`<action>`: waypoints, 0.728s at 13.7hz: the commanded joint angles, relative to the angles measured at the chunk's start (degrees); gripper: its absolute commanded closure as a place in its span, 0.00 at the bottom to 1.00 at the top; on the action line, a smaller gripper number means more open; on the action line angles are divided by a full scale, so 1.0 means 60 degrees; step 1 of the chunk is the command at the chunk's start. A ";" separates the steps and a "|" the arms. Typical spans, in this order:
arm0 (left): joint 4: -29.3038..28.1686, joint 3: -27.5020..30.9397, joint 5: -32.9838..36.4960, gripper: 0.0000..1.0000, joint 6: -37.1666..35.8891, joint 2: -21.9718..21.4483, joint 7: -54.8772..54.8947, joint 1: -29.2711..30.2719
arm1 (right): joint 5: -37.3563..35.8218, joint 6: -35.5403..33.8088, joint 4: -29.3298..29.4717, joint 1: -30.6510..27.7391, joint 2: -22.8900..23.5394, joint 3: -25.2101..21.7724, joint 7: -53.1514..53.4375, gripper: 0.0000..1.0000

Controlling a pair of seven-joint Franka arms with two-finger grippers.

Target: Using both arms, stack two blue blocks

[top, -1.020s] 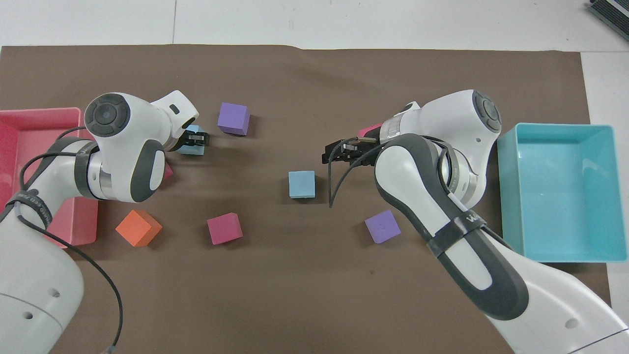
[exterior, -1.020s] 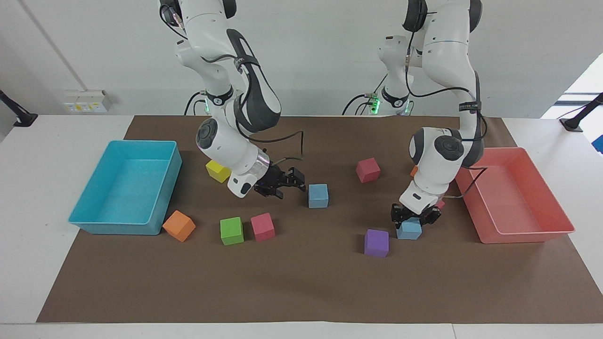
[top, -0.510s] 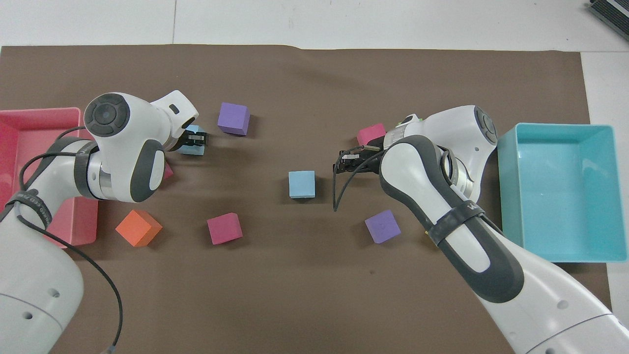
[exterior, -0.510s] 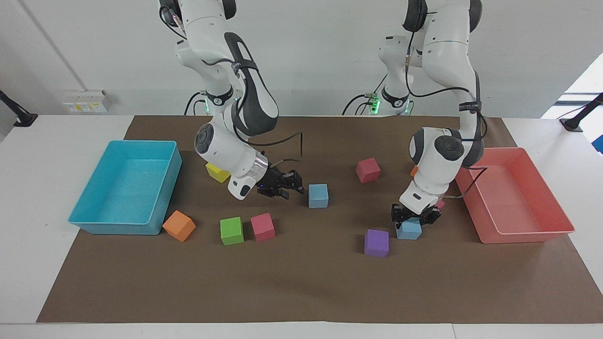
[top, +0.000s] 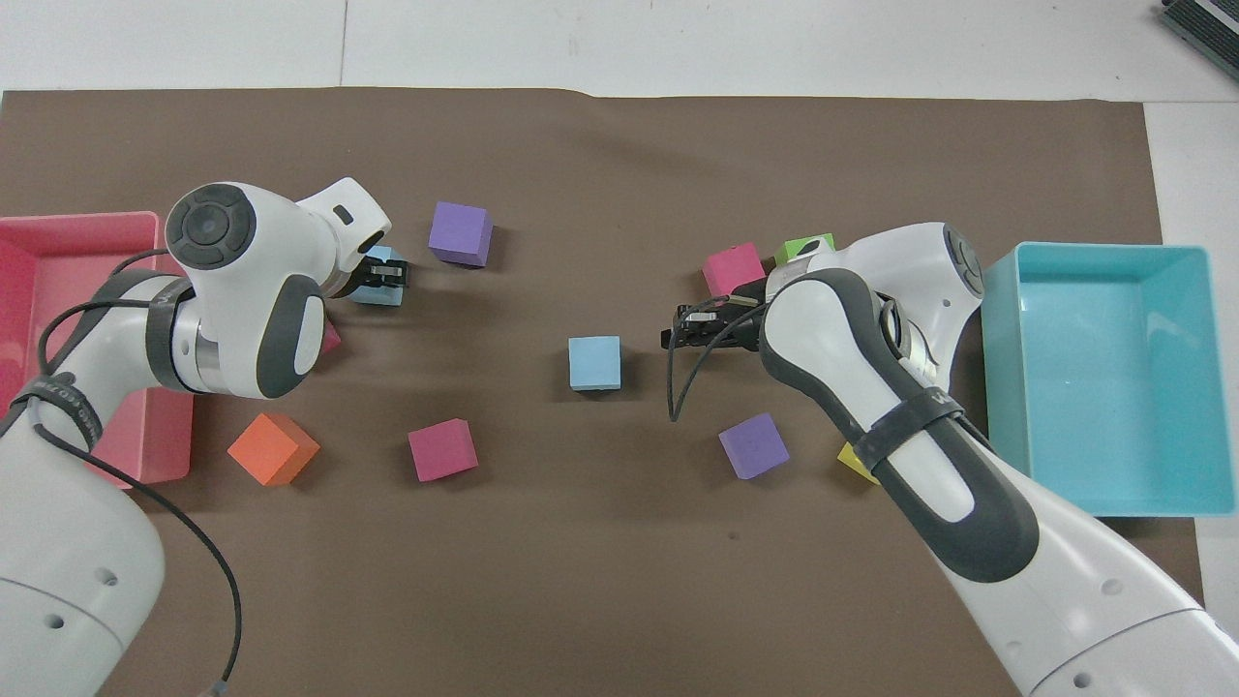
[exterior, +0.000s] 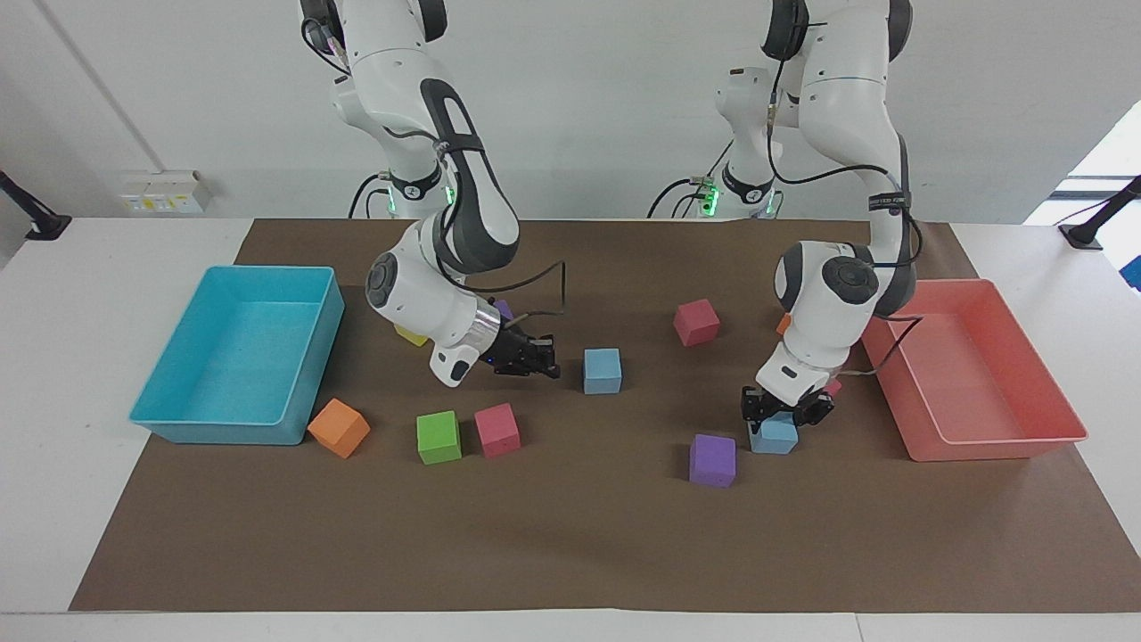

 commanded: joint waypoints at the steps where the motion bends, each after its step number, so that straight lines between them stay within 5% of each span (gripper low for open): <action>1: -0.0212 0.0061 -0.0057 1.00 0.0235 -0.0082 -0.0034 -0.0014 | 0.0530 0.0161 -0.0132 -0.0101 0.0007 0.0112 -0.0453 1.00; 10: -0.0095 0.0163 -0.0057 1.00 0.0031 -0.0447 -0.0019 0.0133 | 0.1087 0.0395 -0.0191 0.0104 0.0169 0.0112 -0.0717 1.00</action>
